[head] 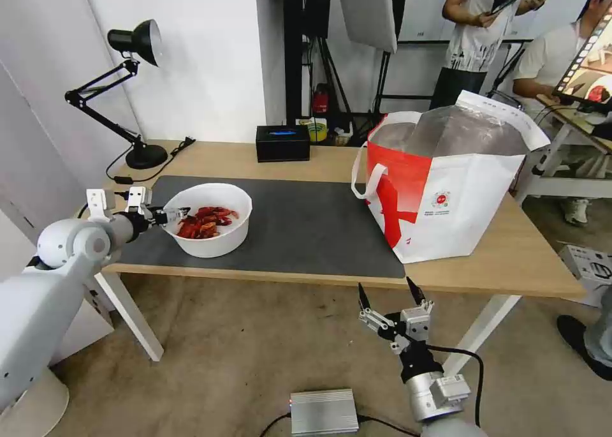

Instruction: Pick up the trash from the table and place it into the takeout bag.

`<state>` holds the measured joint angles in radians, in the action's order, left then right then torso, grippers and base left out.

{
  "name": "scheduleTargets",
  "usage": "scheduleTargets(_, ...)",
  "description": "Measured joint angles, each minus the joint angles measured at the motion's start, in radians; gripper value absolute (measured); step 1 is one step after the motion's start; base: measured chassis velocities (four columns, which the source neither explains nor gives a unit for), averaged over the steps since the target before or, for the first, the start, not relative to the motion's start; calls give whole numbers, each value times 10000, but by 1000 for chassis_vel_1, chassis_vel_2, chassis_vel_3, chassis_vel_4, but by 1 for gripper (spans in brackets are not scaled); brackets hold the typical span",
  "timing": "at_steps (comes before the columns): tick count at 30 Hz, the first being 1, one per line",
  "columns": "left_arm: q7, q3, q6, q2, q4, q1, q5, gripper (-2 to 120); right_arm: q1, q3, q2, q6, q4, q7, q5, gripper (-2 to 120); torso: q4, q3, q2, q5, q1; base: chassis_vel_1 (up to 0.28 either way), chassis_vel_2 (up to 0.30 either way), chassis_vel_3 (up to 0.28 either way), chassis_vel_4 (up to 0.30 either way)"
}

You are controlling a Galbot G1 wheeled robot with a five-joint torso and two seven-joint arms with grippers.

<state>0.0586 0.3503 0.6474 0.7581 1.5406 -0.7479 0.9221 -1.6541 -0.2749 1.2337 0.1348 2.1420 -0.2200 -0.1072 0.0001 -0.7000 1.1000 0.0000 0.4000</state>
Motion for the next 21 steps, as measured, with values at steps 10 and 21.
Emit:
scheduleTargets(10, 238, -26, -100, 110, -15, -104, -187, 23, 0, 0, 0, 0, 0, 0, 0, 100, -1, 0, 1, 2, 0, 0, 0, 0, 0)
scheduleTargets(21, 524, -69, -306, 201, 197, -262, -291, 0, 0, 0, 0, 0, 0, 0, 0, 100, 0, 1, 1, 1, -2, 0, 0, 0, 0)
